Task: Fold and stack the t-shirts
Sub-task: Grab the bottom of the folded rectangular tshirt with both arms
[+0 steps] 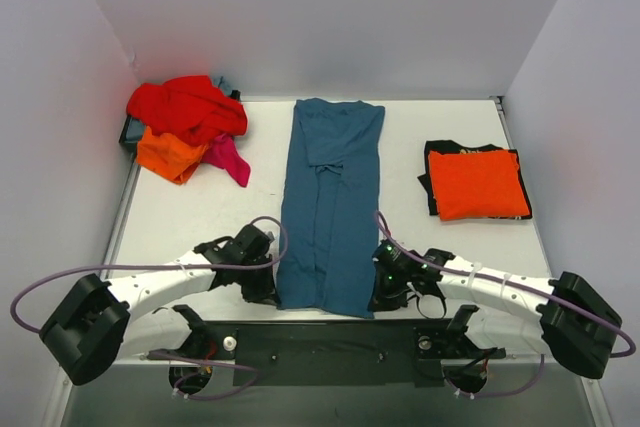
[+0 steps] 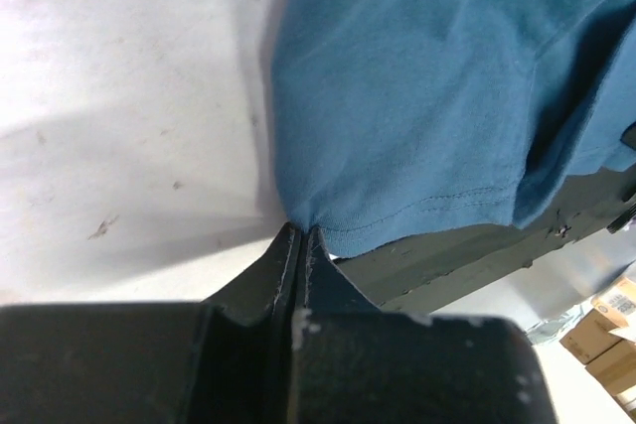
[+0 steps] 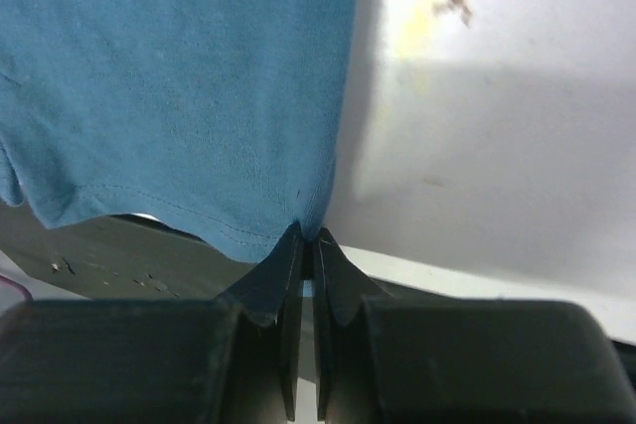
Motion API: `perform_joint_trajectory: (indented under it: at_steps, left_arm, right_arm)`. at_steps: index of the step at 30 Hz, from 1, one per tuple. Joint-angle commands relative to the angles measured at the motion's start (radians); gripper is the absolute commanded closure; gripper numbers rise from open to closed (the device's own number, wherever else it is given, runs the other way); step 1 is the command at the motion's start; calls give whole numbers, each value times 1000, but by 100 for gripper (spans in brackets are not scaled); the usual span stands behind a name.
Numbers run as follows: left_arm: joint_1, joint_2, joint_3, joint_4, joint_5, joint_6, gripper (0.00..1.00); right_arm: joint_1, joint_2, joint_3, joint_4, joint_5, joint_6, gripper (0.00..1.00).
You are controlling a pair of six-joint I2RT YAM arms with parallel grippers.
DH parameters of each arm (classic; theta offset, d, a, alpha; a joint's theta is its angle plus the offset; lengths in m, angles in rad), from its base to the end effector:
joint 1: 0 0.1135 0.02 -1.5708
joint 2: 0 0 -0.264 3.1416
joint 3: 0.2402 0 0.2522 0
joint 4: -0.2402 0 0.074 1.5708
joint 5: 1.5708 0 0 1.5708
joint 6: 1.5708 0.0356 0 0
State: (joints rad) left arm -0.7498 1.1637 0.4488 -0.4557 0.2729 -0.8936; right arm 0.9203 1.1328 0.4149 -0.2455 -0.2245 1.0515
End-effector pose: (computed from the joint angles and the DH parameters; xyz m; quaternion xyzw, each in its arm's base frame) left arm 0.1266 -0.1310 0.1409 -0.0428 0.9704 -0.2350 0.0365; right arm 0.1112 0.1592 0.1474 0.0287 0.9484 0.3068 0.0750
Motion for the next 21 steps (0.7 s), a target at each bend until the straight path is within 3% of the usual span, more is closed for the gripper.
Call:
perform_joint_trajectory:
  at_steps: [1, 3, 7, 8, 14, 21]
  left_arm:
    - [15, -76, 70, -147, -15, 45, 100]
    - [24, -101, 73, -164, 34, 47, 100]
    - [32, -99, 85, -189, 22, 47, 100]
    - [32, -98, 79, -181, 28, 47, 100]
    - [27, -93, 45, -132, 88, 28, 100]
    - [29, -113, 45, -159, 92, 32, 100]
  right_arm:
    - [11, -77, 6, -181, -12, 34, 99]
    - [14, -113, -8, -181, -33, 51, 95]
    - [17, -137, -16, -190, -21, 53, 62]
    - [20, -142, -21, -189, -13, 54, 61]
    - [23, -125, -42, -155, -18, 62, 64]
    - [43, -64, -53, -101, -26, 73, 76]
